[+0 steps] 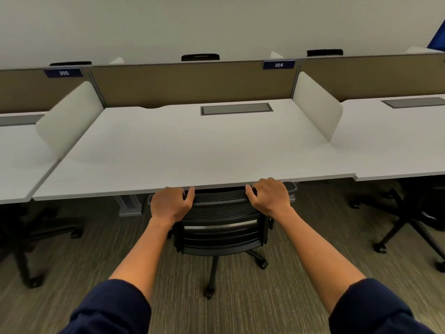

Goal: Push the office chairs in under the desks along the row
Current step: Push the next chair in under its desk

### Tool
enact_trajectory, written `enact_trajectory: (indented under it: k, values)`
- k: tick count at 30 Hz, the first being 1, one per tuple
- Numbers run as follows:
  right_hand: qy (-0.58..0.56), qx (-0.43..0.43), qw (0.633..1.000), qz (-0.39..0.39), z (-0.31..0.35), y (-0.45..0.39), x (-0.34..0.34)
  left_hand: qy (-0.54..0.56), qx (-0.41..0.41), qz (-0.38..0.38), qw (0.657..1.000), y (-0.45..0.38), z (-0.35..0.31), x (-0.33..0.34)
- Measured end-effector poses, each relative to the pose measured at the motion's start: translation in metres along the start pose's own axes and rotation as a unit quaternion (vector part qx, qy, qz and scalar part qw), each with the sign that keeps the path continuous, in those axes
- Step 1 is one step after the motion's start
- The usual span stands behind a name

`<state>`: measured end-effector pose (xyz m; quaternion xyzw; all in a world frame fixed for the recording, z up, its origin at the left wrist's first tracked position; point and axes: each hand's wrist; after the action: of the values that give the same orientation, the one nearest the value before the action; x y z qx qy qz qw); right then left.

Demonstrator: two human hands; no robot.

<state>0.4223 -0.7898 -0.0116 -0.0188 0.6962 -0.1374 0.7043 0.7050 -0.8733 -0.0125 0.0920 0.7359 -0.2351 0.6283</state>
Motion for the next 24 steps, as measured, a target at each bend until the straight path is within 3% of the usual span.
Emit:
enact_trajectory:
  k: [8,24]
  values:
    - [-0.053,0.021,0.998,-0.034,-0.011,-0.027,0.013,0.006,0.003,-0.016,1.0,-0.028,0.0,0.001]
    - [-0.047,0.058,0.997,0.024,0.004,-0.06,0.024,-0.016,0.011,-0.009,1.0,-0.064,0.026,0.011]
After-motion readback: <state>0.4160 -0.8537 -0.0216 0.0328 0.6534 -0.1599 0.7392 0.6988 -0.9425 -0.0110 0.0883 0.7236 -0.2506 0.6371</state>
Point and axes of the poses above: each hand's wrist, its own y-axis away from the middle knuckle, its own x-axis out of the palm, z = x × y, and after that the axes turned 4 degrees about x, right-handed
